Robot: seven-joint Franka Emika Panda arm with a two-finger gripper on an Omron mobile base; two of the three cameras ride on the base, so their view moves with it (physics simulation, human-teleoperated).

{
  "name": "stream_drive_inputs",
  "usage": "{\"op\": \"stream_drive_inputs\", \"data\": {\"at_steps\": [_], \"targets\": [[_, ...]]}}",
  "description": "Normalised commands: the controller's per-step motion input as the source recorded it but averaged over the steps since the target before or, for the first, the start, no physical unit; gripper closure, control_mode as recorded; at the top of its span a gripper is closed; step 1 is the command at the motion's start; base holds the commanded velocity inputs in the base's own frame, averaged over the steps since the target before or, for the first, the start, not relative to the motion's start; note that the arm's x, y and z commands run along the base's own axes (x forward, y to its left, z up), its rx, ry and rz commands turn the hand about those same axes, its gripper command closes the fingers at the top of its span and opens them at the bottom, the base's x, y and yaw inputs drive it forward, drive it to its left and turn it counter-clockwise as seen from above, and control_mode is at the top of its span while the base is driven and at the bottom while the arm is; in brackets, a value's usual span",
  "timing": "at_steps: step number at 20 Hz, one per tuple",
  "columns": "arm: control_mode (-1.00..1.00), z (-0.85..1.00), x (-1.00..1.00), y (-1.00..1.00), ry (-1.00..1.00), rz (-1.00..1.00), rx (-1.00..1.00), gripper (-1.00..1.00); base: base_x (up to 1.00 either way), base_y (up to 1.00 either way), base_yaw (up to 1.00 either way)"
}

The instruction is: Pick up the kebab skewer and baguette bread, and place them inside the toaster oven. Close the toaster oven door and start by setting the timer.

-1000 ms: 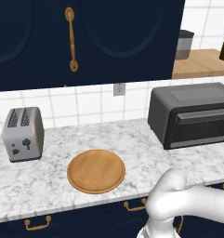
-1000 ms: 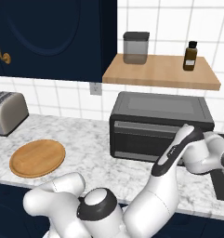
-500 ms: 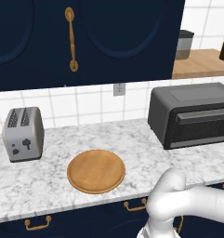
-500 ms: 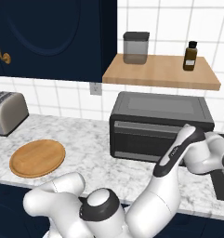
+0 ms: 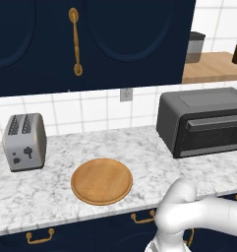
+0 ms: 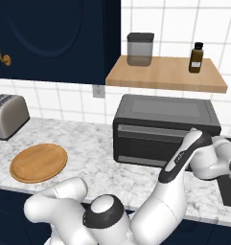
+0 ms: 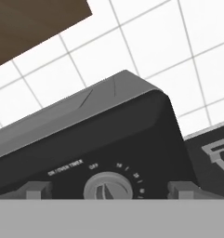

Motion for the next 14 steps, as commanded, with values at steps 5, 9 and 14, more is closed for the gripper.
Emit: {"op": "stream_drive_inputs", "data": {"at_steps": [5, 9, 14], "targets": [[-1.0, -0.05, 0.1, 0.0, 0.0, 0.0, 0.0, -1.0, 0.0, 0.0, 0.0], [-1.0, 0.0, 0.0, 0.0, 0.0, 0.0, 0.0, 1.0, 0.0, 0.0, 0.0], [-1.0, 0.0, 0.0, 0.0, 0.0, 0.0, 0.0, 1.0, 0.0, 0.0, 0.0]]}}
